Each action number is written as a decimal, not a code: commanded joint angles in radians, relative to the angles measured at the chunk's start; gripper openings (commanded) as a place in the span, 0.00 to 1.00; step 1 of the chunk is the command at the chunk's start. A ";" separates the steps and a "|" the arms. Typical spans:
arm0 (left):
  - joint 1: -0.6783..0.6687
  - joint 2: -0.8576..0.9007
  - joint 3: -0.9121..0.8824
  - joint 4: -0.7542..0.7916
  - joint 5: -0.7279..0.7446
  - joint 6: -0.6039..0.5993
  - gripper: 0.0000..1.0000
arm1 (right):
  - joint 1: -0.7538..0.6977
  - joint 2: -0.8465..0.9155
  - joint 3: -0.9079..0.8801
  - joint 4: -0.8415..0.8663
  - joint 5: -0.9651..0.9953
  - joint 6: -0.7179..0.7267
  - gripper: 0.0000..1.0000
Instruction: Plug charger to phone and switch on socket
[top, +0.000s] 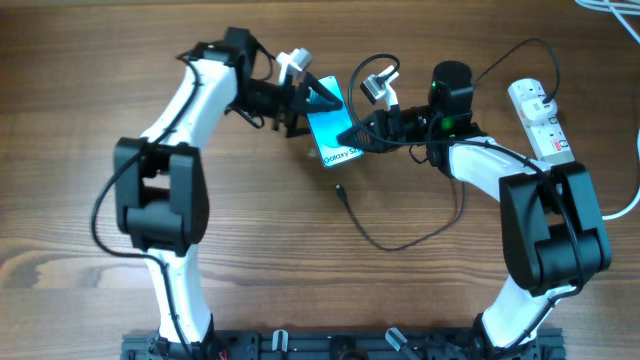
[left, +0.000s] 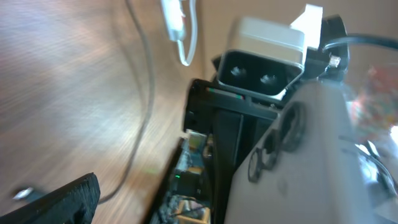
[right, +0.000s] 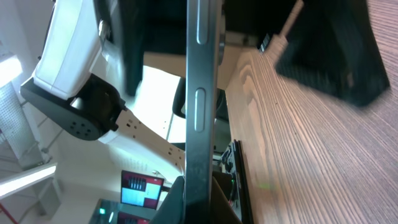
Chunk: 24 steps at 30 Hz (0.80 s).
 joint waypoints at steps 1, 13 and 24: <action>0.065 -0.039 -0.004 0.014 -0.230 -0.206 1.00 | 0.004 -0.009 0.016 0.013 -0.061 0.005 0.04; 0.056 -0.041 -0.004 0.001 0.157 0.026 1.00 | 0.004 -0.010 0.016 0.225 -0.061 0.226 0.04; 0.053 -0.068 -0.003 -0.012 0.279 0.172 0.99 | 0.010 -0.016 0.016 0.776 0.091 0.768 0.04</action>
